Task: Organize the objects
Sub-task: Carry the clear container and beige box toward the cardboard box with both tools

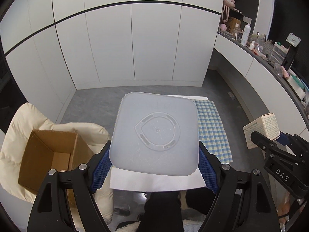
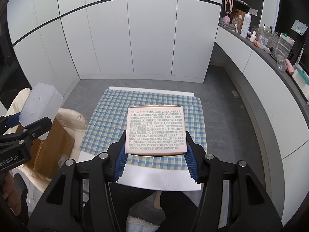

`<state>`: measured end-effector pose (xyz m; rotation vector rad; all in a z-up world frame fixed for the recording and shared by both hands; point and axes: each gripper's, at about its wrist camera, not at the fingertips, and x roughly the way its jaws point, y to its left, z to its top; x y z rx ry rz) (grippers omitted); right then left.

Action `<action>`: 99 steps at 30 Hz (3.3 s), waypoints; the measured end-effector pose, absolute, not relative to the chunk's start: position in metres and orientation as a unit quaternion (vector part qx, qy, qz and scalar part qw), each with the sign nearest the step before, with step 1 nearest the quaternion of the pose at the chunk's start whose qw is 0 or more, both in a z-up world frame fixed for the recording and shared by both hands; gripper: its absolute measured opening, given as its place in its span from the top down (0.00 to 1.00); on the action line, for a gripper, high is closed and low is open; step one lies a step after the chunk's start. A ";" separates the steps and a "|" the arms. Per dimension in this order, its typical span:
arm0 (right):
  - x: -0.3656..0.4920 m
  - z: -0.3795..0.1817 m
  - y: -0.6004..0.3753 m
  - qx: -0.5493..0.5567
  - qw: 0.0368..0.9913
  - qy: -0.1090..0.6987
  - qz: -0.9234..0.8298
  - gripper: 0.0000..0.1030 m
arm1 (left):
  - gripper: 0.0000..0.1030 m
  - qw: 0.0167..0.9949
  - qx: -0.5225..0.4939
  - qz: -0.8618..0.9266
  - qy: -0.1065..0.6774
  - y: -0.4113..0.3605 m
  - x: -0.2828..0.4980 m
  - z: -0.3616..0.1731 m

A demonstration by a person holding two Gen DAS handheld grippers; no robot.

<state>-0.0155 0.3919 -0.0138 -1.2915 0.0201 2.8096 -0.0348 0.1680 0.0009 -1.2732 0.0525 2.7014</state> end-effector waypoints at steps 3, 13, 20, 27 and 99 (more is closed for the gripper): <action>-0.001 -0.019 0.392 -0.419 0.024 0.010 0.908 0.47 | 0.21 0.086 -0.426 0.901 0.014 0.165 -0.021 -0.002; 0.040 -0.032 0.392 -0.429 0.026 0.021 0.903 0.47 | 0.21 0.093 -0.433 0.896 0.012 0.158 0.010 -0.015; 0.067 -0.036 0.387 -0.432 0.027 0.019 0.901 0.47 | 0.21 0.089 -0.432 0.897 0.013 0.149 0.030 -0.021; 0.094 -0.043 0.380 -0.438 0.018 0.023 0.899 0.47 | 0.21 0.089 -0.442 0.893 0.013 0.146 0.048 -0.031; 0.160 -0.108 0.394 -0.494 0.022 0.042 0.868 0.46 | 0.21 0.074 -0.492 0.867 0.022 0.100 0.093 -0.092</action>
